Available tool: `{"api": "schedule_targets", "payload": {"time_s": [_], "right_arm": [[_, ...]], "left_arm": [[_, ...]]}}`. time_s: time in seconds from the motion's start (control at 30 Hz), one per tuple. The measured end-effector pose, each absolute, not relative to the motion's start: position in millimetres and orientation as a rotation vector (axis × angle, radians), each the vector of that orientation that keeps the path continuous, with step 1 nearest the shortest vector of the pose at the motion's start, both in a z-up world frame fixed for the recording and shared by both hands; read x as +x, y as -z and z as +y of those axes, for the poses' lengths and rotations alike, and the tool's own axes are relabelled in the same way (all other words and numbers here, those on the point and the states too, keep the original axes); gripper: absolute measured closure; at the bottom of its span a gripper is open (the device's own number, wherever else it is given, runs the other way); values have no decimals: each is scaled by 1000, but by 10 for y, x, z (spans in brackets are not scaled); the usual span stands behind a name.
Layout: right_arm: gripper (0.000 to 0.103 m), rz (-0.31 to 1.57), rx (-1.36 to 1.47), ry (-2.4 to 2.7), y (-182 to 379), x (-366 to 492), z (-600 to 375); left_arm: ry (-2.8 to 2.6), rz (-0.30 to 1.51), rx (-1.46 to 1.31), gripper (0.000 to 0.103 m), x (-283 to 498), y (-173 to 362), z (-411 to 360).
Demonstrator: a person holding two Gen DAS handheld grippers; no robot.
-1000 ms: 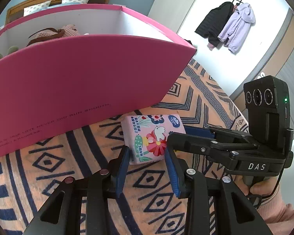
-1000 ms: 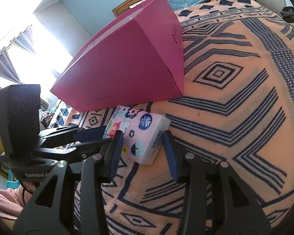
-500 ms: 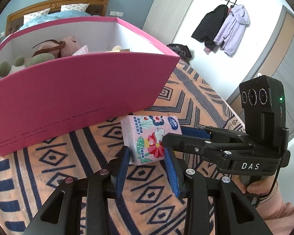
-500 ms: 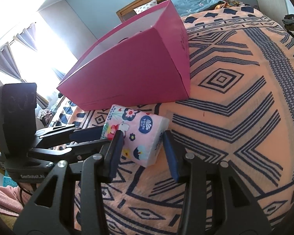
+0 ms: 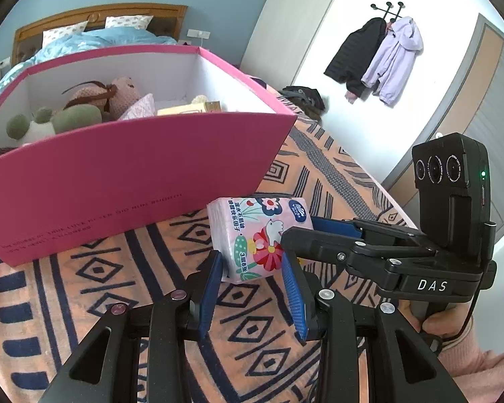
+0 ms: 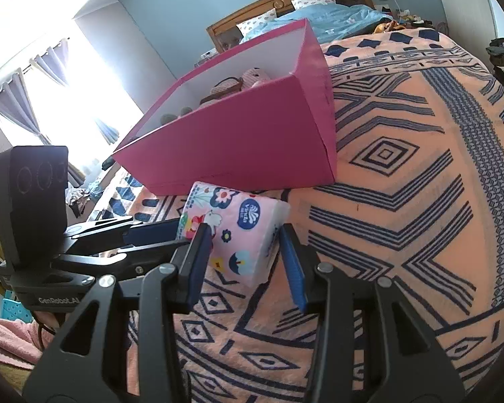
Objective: Organize objects
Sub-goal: 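Lift the floral tissue pack with the right tool toward the pink box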
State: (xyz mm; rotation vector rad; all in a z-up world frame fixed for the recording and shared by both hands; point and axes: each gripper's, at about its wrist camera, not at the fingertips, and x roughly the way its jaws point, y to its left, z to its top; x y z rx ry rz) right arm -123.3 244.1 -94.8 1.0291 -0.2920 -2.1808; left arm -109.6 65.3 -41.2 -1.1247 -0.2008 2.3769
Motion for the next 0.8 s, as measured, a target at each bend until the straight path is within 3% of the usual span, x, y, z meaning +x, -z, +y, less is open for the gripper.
{"api": "schedule_targets", "payload": {"time_s": [0.8], "right_arm": [[58, -238, 950, 2195, 697, -1130, 2344]], "left_arm": [[-2441, -164, -1047, 67, -978, 174, 586]]}}
